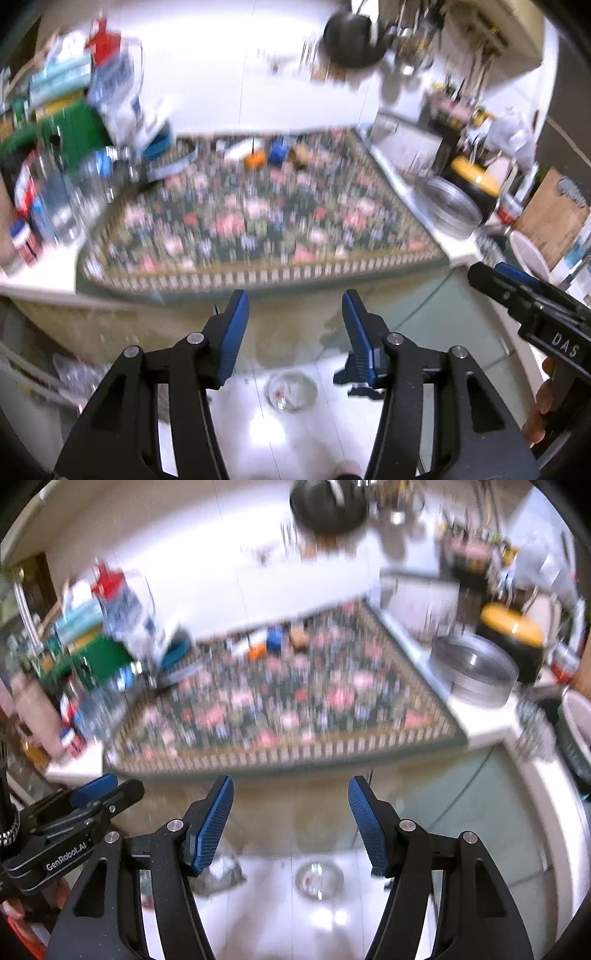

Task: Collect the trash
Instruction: 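Raise both tools back toward the counter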

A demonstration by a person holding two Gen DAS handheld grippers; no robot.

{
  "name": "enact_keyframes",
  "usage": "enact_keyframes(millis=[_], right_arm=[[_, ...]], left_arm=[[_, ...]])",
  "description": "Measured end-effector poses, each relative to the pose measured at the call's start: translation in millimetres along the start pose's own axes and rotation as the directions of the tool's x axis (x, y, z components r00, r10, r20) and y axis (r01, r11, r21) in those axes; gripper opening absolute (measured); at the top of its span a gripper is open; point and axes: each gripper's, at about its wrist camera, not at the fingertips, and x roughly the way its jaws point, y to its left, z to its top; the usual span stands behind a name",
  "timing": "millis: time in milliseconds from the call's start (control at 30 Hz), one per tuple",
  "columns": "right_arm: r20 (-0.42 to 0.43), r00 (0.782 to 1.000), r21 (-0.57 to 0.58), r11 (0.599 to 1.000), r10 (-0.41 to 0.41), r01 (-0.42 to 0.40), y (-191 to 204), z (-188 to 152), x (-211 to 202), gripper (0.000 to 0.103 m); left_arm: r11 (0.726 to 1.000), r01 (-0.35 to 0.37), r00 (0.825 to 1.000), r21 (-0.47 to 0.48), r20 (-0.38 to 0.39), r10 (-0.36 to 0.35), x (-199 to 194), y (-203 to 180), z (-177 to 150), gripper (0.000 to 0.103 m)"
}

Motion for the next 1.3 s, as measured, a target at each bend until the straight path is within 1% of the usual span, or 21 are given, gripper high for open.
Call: enact_keyframes(millis=[33, 133, 200, 233, 300, 367, 400, 500, 600, 633, 867, 967, 1100, 1200, 1300], right_arm=[[0.022, 1.0, 0.001, 1.0, -0.003, 0.003, 5, 7, -7, 0.061], [0.11, 0.994, 0.01, 1.0, -0.013, 0.012, 15, 29, -38, 0.063], [0.152, 0.988, 0.013, 1.0, -0.023, 0.021, 20, 34, -47, 0.07], [0.178, 0.983, 0.015, 0.999, -0.035, 0.033, 22, 39, -52, 0.073], [0.204, 0.978, 0.019, 0.999, -0.05, 0.047, 23, 46, -55, 0.077], [0.226, 0.973, 0.031, 0.998, -0.055, 0.049, 21, 56, -54, 0.082], [0.238, 0.97, 0.038, 0.998, -0.055, 0.048, 18, 58, -55, 0.083], [0.266, 0.963, 0.039, 0.998, -0.048, 0.039, 10, 70, -56, 0.084], [0.284, 0.958, 0.031, 0.999, -0.039, 0.032, -2, 87, -43, 0.084], [0.287, 0.957, 0.026, 0.999, -0.033, 0.027, -8, 97, -34, 0.084], [0.268, 0.964, -0.021, 1.0, 0.003, 0.002, -51, 161, 12, 0.084], [0.237, 0.971, -0.042, 0.999, 0.028, -0.018, -74, 190, 37, 0.084], [0.201, 0.978, -0.06, 0.998, 0.048, -0.036, -94, 210, 69, 0.084], [0.154, 0.986, -0.058, 0.997, 0.068, -0.06, -102, 222, 97, 0.084], [0.098, 0.989, -0.057, 0.993, 0.11, -0.105, -103, 230, 125, 0.084]], left_arm=[[1.0, 0.003, 1.0, 0.012, 0.025, -0.004, -11, 1, 8, 0.053], [0.999, 0.013, 0.995, 0.046, 0.102, -0.017, -43, 2, 32, 0.063], [0.998, 0.01, 0.99, 0.061, 0.137, -0.018, -57, 0, 41, 0.073], [0.998, 0.008, 0.987, 0.067, 0.157, -0.018, -61, 1, 48, 0.075], [0.997, 0.007, 0.984, 0.074, 0.178, -0.02, -65, -1, 58, 0.085], [0.997, 0.002, 0.98, 0.073, 0.198, -0.017, -63, -3, 69, 0.089], [0.998, -0.001, 0.978, 0.07, 0.206, -0.013, -60, -4, 73, 0.089], [0.998, -0.006, 0.976, 0.055, 0.22, -0.006, -46, -5, 90, 0.089], [0.999, -0.021, 0.972, 0.029, 0.233, 0.014, -28, -8, 108, 0.089], [0.999, -0.035, 0.971, 0.018, 0.236, 0.03, -18, -10, 118, 0.089], [0.994, -0.103, 0.967, -0.048, 0.229, 0.111, 37, -21, 182, 0.089], [0.985, -0.148, 0.959, -0.083, 0.23, 0.164, 58, -25, 200, 0.089], [0.971, -0.205, 0.95, -0.119, 0.215, 0.227, 86, -24, 217, 0.089], [0.962, -0.23, 0.951, -0.145, 0.177, 0.254, 109, -15, 228, 0.089], [0.958, -0.233, 0.962, -0.166, 0.108, 0.252, 138, 1, 237, 0.089]])
